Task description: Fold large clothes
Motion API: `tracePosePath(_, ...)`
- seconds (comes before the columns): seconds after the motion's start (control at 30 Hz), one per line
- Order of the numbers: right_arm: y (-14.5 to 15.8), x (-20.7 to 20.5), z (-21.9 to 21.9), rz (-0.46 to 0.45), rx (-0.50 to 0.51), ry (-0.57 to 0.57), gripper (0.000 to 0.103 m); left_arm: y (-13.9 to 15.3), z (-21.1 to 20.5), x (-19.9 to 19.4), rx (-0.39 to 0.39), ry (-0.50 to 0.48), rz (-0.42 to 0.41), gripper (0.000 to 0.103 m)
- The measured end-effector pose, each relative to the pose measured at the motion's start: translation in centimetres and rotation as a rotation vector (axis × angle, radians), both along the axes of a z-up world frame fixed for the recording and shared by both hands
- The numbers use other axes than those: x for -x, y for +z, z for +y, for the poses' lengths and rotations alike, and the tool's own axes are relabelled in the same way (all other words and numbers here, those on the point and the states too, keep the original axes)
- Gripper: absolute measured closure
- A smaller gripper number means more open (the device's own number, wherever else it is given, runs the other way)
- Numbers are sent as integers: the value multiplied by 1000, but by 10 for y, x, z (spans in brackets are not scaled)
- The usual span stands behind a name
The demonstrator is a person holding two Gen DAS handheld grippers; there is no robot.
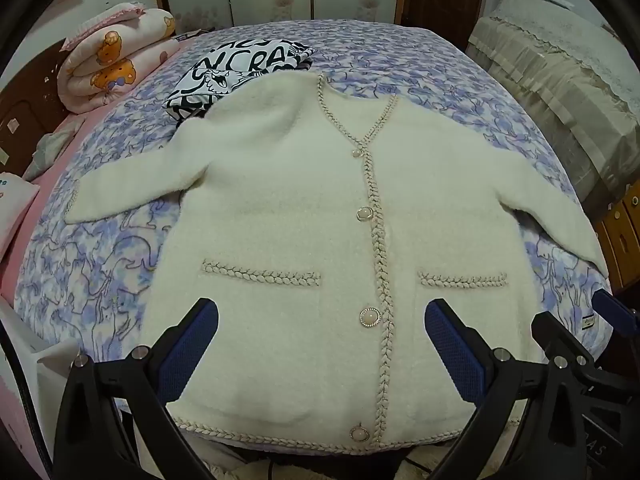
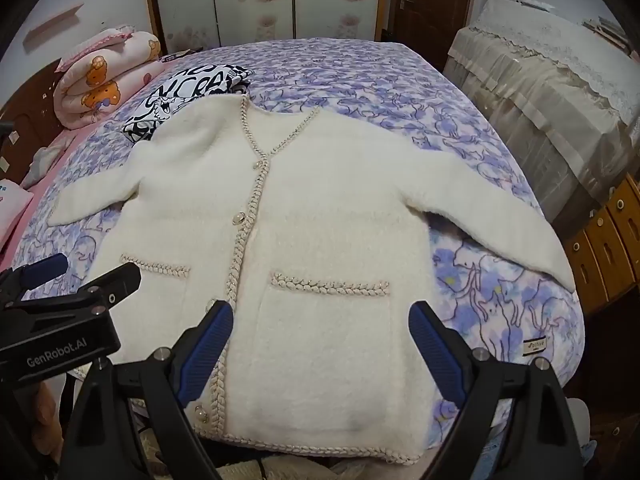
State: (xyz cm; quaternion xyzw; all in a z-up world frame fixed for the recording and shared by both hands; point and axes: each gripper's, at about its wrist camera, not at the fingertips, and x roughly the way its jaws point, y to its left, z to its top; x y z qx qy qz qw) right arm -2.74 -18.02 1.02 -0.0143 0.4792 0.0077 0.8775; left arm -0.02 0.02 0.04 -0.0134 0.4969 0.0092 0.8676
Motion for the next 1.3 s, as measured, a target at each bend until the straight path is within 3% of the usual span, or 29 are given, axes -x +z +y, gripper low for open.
tracePosePath(0.57,1,5,-11,-31,-33,-19,13,3,2,12,6,23,-21,1)
tracePosePath(1.3,11,15,5,-81,19,13,13,11,4,25,-6,24,-57,1)
